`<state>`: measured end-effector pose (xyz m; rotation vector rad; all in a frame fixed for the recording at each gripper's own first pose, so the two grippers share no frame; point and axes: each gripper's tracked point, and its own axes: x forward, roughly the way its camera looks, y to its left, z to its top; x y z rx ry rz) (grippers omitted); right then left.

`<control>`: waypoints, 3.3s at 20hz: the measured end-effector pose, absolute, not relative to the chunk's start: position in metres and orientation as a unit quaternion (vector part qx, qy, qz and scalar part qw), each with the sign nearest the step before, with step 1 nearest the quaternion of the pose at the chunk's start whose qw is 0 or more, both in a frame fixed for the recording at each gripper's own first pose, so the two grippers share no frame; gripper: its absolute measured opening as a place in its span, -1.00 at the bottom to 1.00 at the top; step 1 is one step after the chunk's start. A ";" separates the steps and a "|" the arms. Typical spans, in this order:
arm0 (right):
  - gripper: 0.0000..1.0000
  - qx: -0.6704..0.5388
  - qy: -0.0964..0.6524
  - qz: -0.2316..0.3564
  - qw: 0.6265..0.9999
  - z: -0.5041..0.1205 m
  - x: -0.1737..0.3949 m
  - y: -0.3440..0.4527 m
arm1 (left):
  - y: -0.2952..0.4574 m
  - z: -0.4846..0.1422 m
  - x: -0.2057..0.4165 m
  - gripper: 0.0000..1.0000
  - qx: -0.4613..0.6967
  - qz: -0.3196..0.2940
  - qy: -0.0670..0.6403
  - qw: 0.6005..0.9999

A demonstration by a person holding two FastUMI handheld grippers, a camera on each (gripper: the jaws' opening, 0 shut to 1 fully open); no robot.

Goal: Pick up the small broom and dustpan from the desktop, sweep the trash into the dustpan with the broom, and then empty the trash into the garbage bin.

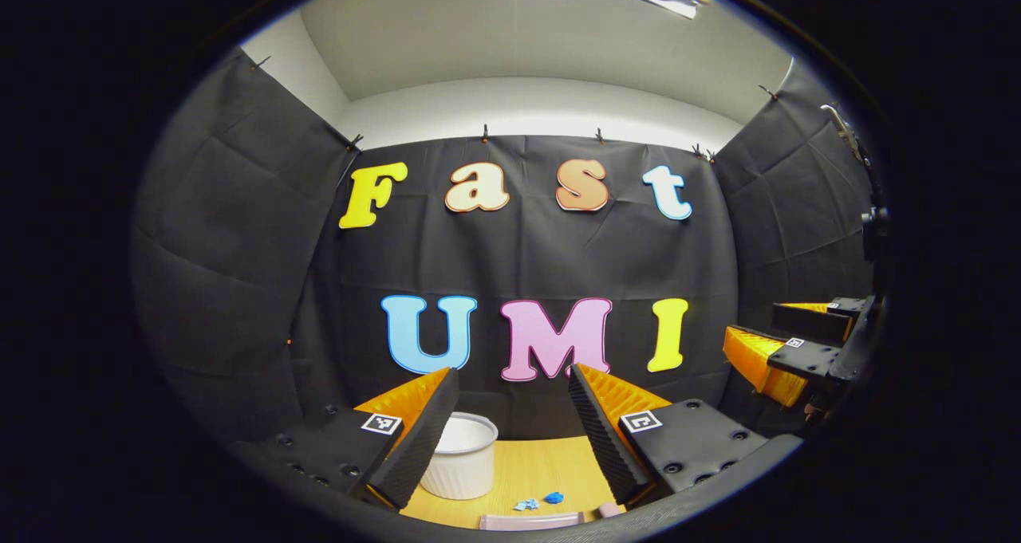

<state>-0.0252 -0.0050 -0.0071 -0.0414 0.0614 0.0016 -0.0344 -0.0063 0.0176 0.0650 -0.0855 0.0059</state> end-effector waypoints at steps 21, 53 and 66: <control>0.94 -0.010 0.054 0.007 0.998 -0.033 -0.016 0.024 | 0.021 -0.009 -0.036 0.64 0.037 -0.006 -0.014 0.999; 0.94 0.060 0.766 0.057 0.637 -0.477 -0.159 0.057 | -0.009 -0.381 -0.075 0.70 0.039 -0.042 0.721 0.691; 0.00 0.009 0.837 0.045 0.546 -0.523 -0.183 0.060 | -0.018 -0.422 -0.068 0.29 0.020 -0.049 0.763 0.644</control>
